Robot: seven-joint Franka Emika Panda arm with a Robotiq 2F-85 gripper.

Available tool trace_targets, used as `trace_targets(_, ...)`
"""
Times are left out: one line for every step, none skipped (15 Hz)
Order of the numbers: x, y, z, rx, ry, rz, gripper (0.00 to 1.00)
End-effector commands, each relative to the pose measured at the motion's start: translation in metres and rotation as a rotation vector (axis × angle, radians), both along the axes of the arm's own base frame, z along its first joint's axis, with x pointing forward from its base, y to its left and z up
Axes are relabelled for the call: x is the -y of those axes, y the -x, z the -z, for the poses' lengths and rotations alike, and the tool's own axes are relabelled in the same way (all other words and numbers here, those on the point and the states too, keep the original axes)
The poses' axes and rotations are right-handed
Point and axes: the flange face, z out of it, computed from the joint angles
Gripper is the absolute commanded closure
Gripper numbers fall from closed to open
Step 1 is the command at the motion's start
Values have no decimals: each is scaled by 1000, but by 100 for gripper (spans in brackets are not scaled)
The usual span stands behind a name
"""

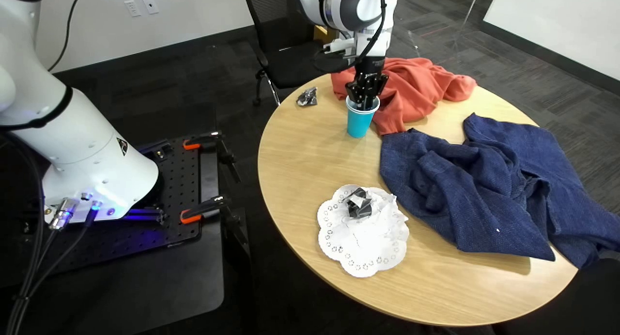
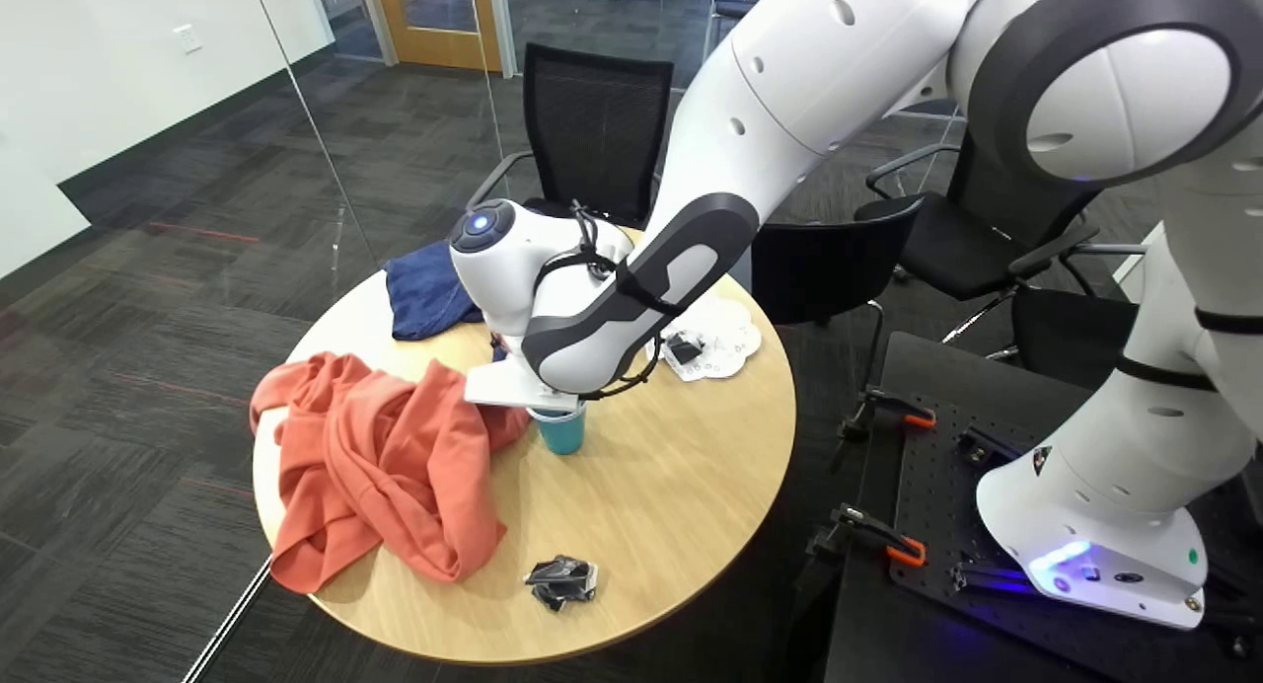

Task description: Take the pen out of the light blue cup

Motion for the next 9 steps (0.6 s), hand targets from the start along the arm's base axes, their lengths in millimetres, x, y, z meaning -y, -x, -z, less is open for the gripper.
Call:
trace_targets(1,-6,1,4,28,-5,67)
trace_targets(2,-6,2,4,32,-4,67)
trace_targets(3,-7,3,6,38,-4,68)
trace_targets(3,-7,3,7,42,-5,68)
trace_targets(3,-7,4,8,46,-5,76)
trace_targets(3,-8,4,10,49,-7,92)
trace_targets(2,-8,4,10,52,-8,98)
trace_targets(1,-8,3,12,55,-12,100)
trace_targets(-1,-8,1,15,58,-16,100)
